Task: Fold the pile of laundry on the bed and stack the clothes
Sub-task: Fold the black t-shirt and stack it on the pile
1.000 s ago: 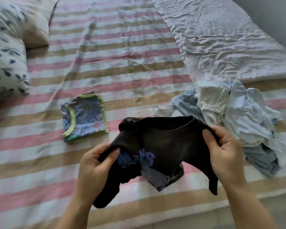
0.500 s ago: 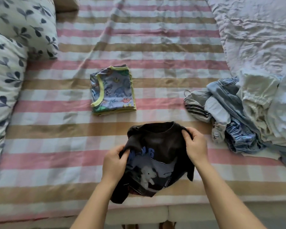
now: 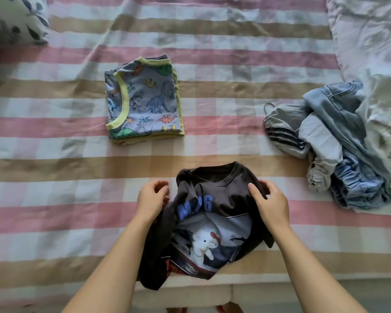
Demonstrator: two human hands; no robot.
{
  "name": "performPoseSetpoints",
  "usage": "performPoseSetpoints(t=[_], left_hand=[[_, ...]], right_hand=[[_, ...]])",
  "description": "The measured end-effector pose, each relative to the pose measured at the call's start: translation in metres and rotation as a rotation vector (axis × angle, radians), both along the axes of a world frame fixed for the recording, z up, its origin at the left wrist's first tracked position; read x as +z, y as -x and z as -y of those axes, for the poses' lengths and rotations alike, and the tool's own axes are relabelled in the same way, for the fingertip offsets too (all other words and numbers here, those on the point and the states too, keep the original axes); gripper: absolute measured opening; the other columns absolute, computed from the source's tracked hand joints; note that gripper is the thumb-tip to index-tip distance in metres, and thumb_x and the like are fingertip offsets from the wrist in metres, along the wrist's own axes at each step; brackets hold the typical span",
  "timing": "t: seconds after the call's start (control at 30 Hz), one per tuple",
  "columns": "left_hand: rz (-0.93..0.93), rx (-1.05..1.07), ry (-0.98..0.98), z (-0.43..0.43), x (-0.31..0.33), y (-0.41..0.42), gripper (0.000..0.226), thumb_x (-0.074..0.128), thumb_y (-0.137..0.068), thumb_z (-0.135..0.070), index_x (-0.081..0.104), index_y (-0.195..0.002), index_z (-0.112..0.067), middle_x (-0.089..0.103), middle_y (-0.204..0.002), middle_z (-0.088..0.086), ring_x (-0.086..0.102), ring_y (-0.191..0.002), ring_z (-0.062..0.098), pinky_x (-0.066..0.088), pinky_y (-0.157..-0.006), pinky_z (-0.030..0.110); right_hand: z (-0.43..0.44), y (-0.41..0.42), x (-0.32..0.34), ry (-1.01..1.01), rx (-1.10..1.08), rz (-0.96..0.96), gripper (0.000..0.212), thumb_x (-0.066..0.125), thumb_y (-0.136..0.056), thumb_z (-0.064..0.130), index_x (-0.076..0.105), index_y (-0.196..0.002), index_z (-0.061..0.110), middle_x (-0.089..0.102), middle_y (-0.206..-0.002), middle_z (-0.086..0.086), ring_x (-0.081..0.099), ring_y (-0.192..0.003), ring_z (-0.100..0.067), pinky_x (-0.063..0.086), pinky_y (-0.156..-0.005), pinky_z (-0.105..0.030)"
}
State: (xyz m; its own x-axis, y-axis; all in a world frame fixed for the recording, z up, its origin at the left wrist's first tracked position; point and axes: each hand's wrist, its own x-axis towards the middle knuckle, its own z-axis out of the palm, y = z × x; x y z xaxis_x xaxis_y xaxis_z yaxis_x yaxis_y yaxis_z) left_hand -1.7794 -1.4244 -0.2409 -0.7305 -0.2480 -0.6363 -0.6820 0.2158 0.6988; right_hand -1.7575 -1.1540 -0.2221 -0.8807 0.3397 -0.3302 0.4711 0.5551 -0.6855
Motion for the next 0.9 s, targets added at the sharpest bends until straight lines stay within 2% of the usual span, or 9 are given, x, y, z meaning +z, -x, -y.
performPoseSetpoints(t=[0.1,0.23,0.33,0.4,0.5,0.57,0.63,0.73,0.9], left_hand=[[-0.033,-0.173,-0.033,-0.004,-0.004,0.009,0.017,0.058,-0.089,-0.007,0.063,-0.105,-0.008,0.067,-0.091,0.009,0.061,-0.081,0.018,0.051,-0.078,0.033],[-0.044,-0.273,-0.164,-0.021,-0.002,0.009,0.012,0.056,-0.091,-0.011,0.066,-0.095,-0.016,0.068,-0.087,0.001,0.061,-0.077,0.009,0.046,-0.069,0.021],[-0.068,-0.230,-0.224,-0.027,0.002,0.002,0.013,0.050,-0.094,-0.008,0.061,-0.091,-0.013,0.064,-0.085,0.004,0.058,-0.079,0.013,0.046,-0.070,0.019],[-0.152,-0.169,-0.103,-0.024,0.009,0.002,0.016,0.045,-0.096,-0.011,0.053,-0.084,-0.017,0.057,-0.077,-0.002,0.052,-0.073,0.011,0.042,-0.065,0.016],[-0.375,-0.041,0.109,-0.007,0.037,0.012,0.012,0.045,-0.096,-0.012,0.048,-0.086,-0.016,0.052,-0.076,-0.006,0.048,-0.070,0.004,0.039,-0.064,0.018],[-0.570,-0.096,0.275,0.011,0.061,0.026,0.011,0.049,-0.094,-0.009,0.049,-0.086,-0.015,0.051,-0.072,-0.009,0.046,-0.063,0.002,0.035,-0.060,0.012],[-0.695,-0.211,0.448,0.027,0.083,0.047,0.005,0.052,-0.092,-0.008,0.054,-0.088,-0.009,0.054,-0.071,-0.004,0.047,-0.064,0.007,0.030,-0.057,0.015],[-0.743,-0.329,0.648,0.038,0.096,0.086,0.012,0.052,-0.093,-0.014,0.057,-0.093,-0.003,0.061,-0.074,0.013,0.055,-0.067,0.028,0.031,-0.060,0.027],[-0.659,-0.444,0.789,0.034,0.070,0.146,0.022,0.047,-0.096,-0.026,0.054,-0.096,-0.005,0.063,-0.086,0.017,0.058,-0.077,0.036,0.033,-0.060,0.033]], right_hand=[[-0.004,-0.010,-0.001,0.033,-0.001,0.012,0.015,0.061,-0.088,0.029,0.062,-0.080,0.016,0.064,-0.080,-0.002,0.057,-0.075,-0.019,0.041,-0.064,-0.031],[-0.001,-0.011,0.000,0.095,-0.059,-0.032,0.019,0.055,-0.092,0.020,0.060,-0.076,0.010,0.062,-0.075,-0.008,0.056,-0.073,-0.023,0.041,-0.065,-0.035],[0.002,-0.005,0.008,0.120,-0.086,-0.087,0.015,0.051,-0.094,0.018,0.062,-0.084,0.014,0.063,-0.081,0.000,0.057,-0.078,-0.017,0.039,-0.067,-0.026],[0.001,0.001,0.015,0.096,-0.089,-0.141,0.015,0.049,-0.095,0.016,0.064,-0.093,0.013,0.063,-0.083,0.003,0.056,-0.080,-0.015,0.035,-0.066,-0.018],[-0.006,0.012,0.034,0.003,-0.082,-0.257,0.017,0.049,-0.095,0.014,0.065,-0.097,0.009,0.062,-0.082,0.003,0.055,-0.076,-0.013,0.034,-0.062,-0.016],[-0.012,0.025,0.050,-0.033,-0.038,-0.344,0.016,0.049,-0.095,0.013,0.065,-0.097,0.009,0.062,-0.081,0.004,0.055,-0.074,-0.010,0.037,-0.063,-0.012],[-0.016,0.043,0.066,-0.083,0.041,-0.412,0.016,0.050,-0.094,0.013,0.065,-0.098,0.007,0.064,-0.082,0.000,0.057,-0.074,-0.014,0.040,-0.067,-0.020],[-0.019,0.083,0.074,-0.172,0.153,-0.441,0.016,0.053,-0.093,0.013,0.065,-0.093,0.003,0.067,-0.084,-0.011,0.060,-0.076,-0.024,0.039,-0.070,-0.030],[-0.018,0.158,0.040,-0.261,0.148,-0.305,0.021,0.054,-0.092,0.022,0.065,-0.095,0.005,0.067,-0.091,-0.020,0.060,-0.087,-0.036,0.037,-0.070,-0.036]])
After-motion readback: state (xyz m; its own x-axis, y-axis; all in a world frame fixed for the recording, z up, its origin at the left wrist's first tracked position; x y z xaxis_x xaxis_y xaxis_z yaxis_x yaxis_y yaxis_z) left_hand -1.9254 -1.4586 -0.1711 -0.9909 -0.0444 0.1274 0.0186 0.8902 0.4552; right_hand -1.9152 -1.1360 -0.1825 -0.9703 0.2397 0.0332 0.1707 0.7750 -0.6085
